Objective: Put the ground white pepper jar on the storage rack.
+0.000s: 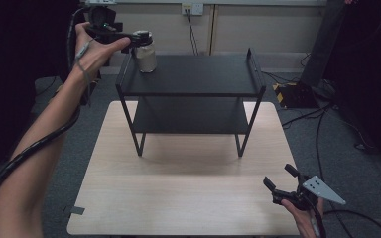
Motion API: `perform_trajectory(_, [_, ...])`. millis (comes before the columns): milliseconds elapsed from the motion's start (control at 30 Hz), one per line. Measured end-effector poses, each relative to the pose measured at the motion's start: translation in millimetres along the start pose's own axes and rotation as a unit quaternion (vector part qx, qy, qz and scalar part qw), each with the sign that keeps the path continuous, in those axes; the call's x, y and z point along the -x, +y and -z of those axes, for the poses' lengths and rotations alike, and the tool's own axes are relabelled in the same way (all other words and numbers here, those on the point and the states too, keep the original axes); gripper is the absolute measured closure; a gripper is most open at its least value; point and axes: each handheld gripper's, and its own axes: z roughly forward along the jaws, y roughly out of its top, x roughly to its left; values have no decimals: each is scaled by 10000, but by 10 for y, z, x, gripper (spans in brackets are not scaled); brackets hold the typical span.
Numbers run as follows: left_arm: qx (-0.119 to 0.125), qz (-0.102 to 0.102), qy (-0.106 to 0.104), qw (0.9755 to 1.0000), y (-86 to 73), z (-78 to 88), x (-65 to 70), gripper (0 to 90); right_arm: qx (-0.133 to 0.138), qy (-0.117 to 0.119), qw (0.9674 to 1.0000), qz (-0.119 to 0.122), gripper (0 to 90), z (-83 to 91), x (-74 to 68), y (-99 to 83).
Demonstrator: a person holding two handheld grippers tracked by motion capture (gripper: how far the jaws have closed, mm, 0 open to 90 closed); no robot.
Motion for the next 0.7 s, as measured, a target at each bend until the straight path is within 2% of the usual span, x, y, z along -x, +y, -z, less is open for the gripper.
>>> perform_trajectory(33, [0, 0, 0, 10000, 0, 0, 0, 38, 3, 1, 10000, 5, 40, -1, -4, 2])
perform_trajectory(100, [39, 34, -98, 9999, -59, 138, 4, 38, 9, 12, 10000, 16, 40, -1, -5, 3])
perform_trajectory(167, [52, -85, -83, 9999, -108, 240, 32, 36, 18, 28, 10000, 36, 40, -6, -16, 7])
perform_trajectory(233, [50, -114, -139, 9998, -181, 343, 32, 37, 12, 38, 10000, 34, 40, -9, -18, 10])
perform_trajectory(333, [58, -39, -217, 9997, -321, 478, 21, 40, -3, 71, 10000, 31, 40, -26, -27, 13])
perform_trajectory(367, [29, -52, -238, 9997, -407, 554, 40, 41, -7, 76, 10000, 37, 40, -31, -29, 14])
perform_trajectory(400, [27, -51, -237, 9997, -421, 563, 46, 42, -17, 85, 10000, 28, 40, -40, -37, 14])
perform_trajectory(533, [-22, -152, -360, 9992, -636, 738, 81, 43, -38, 104, 9999, 29, 40, -51, -47, 13])
perform_trajectory(567, [-24, -154, -379, 9992, -738, 816, 85, 44, -41, 113, 9999, 32, 40, -55, -50, 14])
perform_trajectory(600, [-24, -154, -379, 9992, -738, 816, 85, 43, -41, 113, 9999, 32, 40, -55, -50, 14])
perform_trajectory(633, [-26, -92, -427, 9990, -776, 841, 72, 43, -43, 117, 9999, 37, 40, -60, -53, 15])
perform_trajectory(700, [-46, -92, -425, 9990, -870, 913, 72, 44, -56, 120, 9999, 45, 40, -65, -56, 17])
